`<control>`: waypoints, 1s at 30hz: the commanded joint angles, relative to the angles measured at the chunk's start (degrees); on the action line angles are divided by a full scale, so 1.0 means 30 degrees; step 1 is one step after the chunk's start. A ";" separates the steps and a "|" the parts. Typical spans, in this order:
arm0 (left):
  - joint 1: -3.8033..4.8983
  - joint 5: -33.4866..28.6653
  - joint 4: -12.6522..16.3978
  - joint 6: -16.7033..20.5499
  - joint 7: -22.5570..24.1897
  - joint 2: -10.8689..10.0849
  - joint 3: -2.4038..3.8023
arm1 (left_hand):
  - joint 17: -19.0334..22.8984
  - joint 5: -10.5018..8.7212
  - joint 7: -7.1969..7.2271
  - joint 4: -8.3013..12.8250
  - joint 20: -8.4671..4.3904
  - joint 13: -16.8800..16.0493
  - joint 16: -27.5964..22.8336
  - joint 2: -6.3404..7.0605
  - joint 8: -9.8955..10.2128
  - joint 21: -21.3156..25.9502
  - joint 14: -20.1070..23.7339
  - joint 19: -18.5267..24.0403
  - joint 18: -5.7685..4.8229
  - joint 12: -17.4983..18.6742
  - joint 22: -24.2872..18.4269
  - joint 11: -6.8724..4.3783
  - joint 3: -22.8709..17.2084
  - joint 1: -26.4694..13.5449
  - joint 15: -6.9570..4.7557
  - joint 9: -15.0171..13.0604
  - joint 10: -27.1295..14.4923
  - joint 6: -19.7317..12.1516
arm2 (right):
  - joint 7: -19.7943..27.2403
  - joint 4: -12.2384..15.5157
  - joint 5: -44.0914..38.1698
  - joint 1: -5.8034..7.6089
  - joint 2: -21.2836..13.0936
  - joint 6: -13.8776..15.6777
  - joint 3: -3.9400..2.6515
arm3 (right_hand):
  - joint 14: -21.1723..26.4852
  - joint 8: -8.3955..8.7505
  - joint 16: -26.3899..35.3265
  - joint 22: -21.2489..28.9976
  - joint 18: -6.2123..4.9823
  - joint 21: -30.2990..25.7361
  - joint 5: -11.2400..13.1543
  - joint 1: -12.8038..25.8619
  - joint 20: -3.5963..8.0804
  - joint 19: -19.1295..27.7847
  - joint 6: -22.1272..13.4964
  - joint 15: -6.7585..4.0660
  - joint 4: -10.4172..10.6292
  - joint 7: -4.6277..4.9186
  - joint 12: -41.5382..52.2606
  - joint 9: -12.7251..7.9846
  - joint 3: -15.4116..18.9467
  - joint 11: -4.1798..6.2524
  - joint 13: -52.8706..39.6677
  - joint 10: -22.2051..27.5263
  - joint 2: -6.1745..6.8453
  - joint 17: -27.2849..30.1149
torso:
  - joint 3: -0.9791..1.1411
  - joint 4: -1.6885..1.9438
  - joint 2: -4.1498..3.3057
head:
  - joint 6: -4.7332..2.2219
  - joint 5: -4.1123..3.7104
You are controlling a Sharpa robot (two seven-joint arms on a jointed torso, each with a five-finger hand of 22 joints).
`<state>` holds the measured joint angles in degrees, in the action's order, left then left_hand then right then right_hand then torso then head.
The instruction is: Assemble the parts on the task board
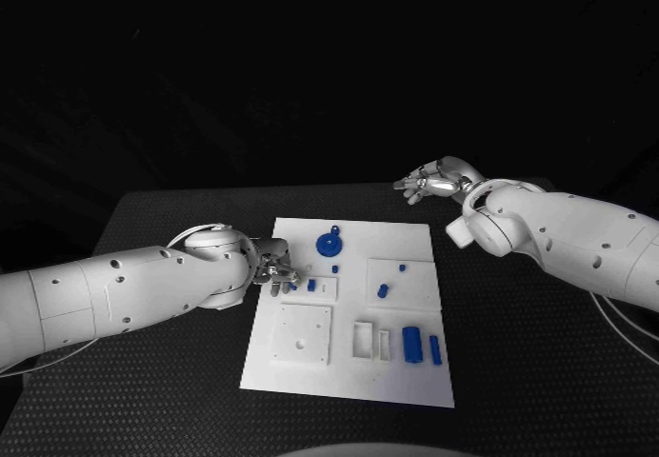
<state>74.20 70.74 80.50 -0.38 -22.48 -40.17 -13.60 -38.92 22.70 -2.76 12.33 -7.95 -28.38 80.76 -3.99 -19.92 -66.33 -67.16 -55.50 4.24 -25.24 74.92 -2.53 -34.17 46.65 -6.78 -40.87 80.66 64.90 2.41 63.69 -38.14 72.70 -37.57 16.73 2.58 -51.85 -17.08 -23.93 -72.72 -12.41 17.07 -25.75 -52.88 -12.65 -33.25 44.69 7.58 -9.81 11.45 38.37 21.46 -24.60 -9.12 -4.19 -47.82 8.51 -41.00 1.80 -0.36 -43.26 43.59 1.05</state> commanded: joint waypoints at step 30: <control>-0.0042 -0.0879 0.0133 -0.0275 -0.0841 -0.0121 -0.0032 | 0.0040 0.0067 0.0130 0.1295 -0.2230 -0.0048 -0.0038 -0.0138 0.0150 -0.0029 -0.0991 -0.0130 0.0272 0.0121 0.0178 -0.0369 -0.1441 0.0259 -0.1016 -0.0076 0.0481 0.0071 | 0.0089 0.0006 -0.0019 -0.0007 -0.0002 -0.0281 -0.0002 | 0.0143 -0.0092 0.0115 -0.0052 -0.0097 -0.0158 -0.0104 0.0014 -0.0139 -0.0008 -0.0132 -0.0036 -0.0102 0.0280 0.0099 -0.0037 0.0064 0.0037 0.0023 0.0115 -0.0089 -0.0022 | -0.0011 -0.0004 0.0002 | 0.0106 -0.0007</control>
<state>74.14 68.37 80.81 -0.48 -24.16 -40.44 -13.63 -38.85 22.69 -2.73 12.21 -8.16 -28.47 80.76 -3.99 -19.47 -66.33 -67.29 -55.71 4.25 -25.24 74.90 -2.53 -34.28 46.65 -6.66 -41.01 80.66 64.94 2.39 63.68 -38.13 72.70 -37.58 16.66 2.58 -51.86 -17.08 -23.92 -72.82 -12.41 16.84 -25.75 -52.88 -12.65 -33.25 44.69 7.57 -9.81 11.45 38.37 21.41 -24.60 -9.12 -4.21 -47.82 8.51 -41.00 1.75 -0.37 -43.25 43.95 1.07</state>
